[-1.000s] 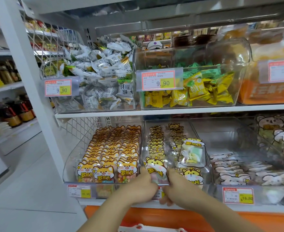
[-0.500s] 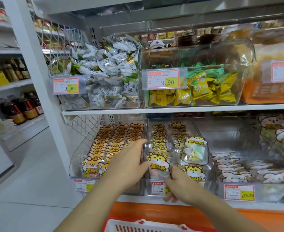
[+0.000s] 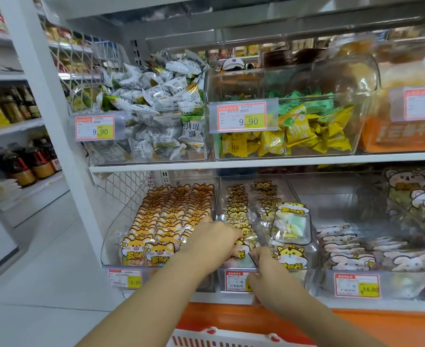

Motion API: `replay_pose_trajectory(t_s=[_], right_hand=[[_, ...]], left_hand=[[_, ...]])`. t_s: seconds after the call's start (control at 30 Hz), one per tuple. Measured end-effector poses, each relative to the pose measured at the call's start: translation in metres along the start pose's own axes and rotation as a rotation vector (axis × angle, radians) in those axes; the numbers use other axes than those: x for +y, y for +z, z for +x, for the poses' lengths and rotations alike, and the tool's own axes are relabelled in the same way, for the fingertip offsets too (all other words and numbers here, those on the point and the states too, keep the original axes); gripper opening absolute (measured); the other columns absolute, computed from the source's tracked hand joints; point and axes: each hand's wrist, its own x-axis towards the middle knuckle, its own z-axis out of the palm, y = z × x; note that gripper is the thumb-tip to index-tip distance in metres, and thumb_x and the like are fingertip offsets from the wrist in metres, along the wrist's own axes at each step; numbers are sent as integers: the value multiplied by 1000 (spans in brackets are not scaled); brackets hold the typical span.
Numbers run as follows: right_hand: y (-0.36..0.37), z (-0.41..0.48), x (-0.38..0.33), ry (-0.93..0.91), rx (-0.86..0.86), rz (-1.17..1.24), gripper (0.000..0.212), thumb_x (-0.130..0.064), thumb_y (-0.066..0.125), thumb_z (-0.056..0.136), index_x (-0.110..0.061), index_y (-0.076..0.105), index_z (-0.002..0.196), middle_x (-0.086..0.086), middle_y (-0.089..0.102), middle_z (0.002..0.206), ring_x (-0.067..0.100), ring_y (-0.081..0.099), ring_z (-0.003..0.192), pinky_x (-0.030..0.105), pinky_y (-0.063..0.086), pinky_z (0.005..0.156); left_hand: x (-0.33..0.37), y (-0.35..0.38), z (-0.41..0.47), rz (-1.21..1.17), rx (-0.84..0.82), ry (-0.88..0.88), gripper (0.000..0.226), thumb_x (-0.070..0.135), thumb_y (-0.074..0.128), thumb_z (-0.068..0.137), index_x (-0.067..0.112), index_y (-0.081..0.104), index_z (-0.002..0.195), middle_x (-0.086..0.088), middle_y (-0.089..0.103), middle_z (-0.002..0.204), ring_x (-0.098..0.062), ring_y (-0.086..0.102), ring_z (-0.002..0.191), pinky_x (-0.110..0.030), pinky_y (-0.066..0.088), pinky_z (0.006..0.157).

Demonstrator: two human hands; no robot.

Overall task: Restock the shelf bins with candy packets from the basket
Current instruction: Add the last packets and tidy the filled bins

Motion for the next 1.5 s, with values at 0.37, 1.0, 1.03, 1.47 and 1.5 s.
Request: replay_pose_trajectory(t_s=[0.37,1.0,1.03,1.47,1.5], right_hand=[[-3,-3,14,-38,44,-134,22,-25,50,101,-21,39,120,2,63,105,18,68,73,44,59,70],[-25,8,0,-46,-189,-219,15,-24,48,103,-17,51,116,4,65,94,21,73,65,40,60,69],[-23,7,1,-42,-178,-245,18,-26,49,103,-18,51,119,3,64,97,19,73,68,38,60,68],[-20,-23,3,-269,123,-511,48,-21,50,100,-36,41,144,-13,16,161,22,63,115,41,56,91],[-19,-20,6,-257,116,-579,47,-19,51,99,-35,44,142,-11,14,162,24,66,108,41,58,85]], left_hand=[[15,5,11,207,-55,141,15,17,62,94,19,65,108,-2,70,101,-26,63,101,-43,33,105],[4,13,12,79,-93,74,18,16,64,92,19,56,109,-6,70,96,-33,60,112,-50,19,120],[5,16,12,107,-74,89,17,13,63,92,18,58,107,-6,70,94,-33,62,107,-51,18,121],[-9,19,0,-272,-36,-32,29,43,63,93,29,60,118,5,71,114,-20,59,109,-44,20,118],[-7,20,2,-258,-19,-27,28,43,62,94,29,60,118,4,71,112,-20,60,108,-44,17,121]])
